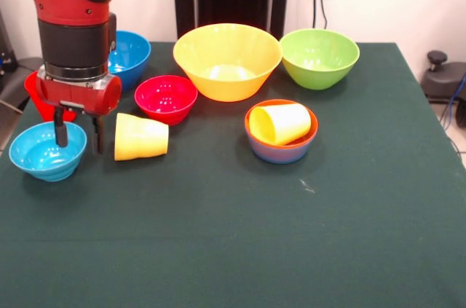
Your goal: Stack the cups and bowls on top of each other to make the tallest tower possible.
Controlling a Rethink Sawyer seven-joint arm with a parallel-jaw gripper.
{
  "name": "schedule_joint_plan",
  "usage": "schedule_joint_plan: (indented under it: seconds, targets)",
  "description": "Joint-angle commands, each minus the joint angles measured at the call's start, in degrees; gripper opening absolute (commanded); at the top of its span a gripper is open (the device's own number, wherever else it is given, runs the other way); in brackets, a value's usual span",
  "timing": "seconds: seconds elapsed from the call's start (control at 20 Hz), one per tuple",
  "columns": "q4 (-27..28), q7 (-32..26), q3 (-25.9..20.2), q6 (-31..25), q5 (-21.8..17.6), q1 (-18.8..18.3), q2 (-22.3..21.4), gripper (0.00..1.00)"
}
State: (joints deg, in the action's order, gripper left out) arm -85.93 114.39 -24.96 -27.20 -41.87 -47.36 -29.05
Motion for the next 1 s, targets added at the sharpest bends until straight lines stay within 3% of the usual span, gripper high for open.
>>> schedule_joint_plan:
  seconds: [0.05, 1.0]
  targets:
    - [-1.27, -8.98, -0.76, 1.33, -5.24, 0.54, 3.75, 1.00]
    - [1.85, -12.75, -2.03, -0.38, -6.51, -2.29, 6.26, 1.00]
